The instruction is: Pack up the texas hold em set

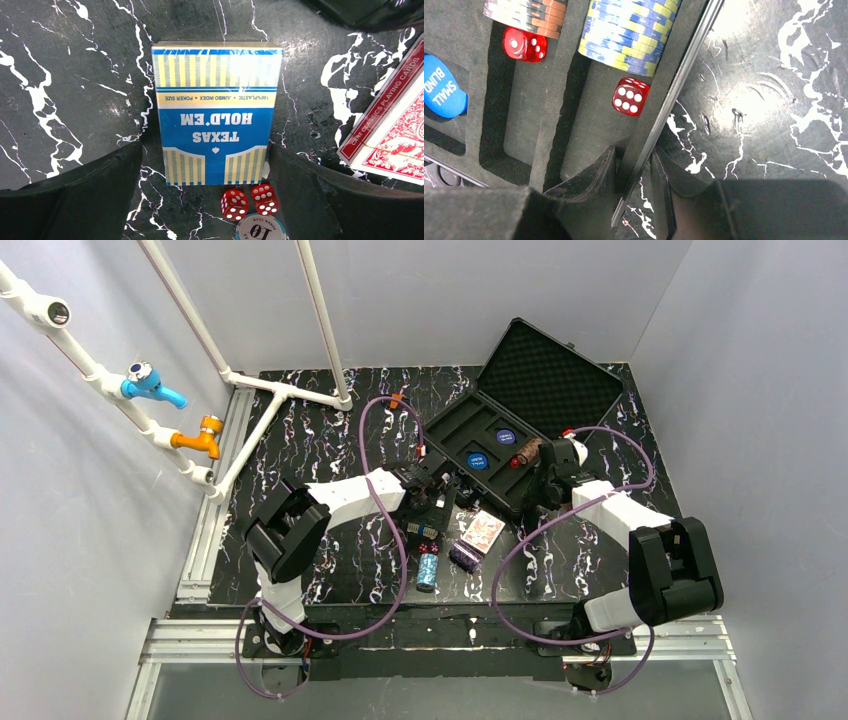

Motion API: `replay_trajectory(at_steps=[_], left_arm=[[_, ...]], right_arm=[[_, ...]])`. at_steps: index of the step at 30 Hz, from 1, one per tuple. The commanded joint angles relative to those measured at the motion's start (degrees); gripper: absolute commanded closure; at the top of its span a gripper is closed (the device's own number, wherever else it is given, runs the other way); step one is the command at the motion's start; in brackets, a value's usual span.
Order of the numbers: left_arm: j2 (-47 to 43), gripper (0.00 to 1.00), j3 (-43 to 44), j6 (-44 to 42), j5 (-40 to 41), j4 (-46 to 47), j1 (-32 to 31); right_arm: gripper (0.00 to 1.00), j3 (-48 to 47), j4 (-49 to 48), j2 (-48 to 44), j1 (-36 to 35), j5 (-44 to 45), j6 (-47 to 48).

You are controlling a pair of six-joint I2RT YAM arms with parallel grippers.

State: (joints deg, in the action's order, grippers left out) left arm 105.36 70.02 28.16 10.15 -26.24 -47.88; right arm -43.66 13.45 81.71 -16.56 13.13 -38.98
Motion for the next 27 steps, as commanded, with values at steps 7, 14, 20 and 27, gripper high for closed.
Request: replay_trajectory(at_steps=[7,14,20,27], left_arm=[[-1.3,0.02,4.59,-1.99,0.5,-3.12,-0.68],[1.7,0.02,7.32,-2.98,2.88,-4.92,-0.55],[3.92,0.05,7.84,-2.7,4.31,-5.09,-0.55],[6.39,0.12,8.83,-2.32,5.23,-6.06,-0.55]], right_arm=[[0.74,1.87,3.8,-1.15,-1.37,-3.18,0.39],[0.73,1.8,3.69,-0.85,-1.37,-3.16,0.74],[0.73,2.23,3.39,-0.85,-1.37,-3.41,0.87],[0.73,2.35,3.07,-0.58,-1.37,-3.81,1.19]])
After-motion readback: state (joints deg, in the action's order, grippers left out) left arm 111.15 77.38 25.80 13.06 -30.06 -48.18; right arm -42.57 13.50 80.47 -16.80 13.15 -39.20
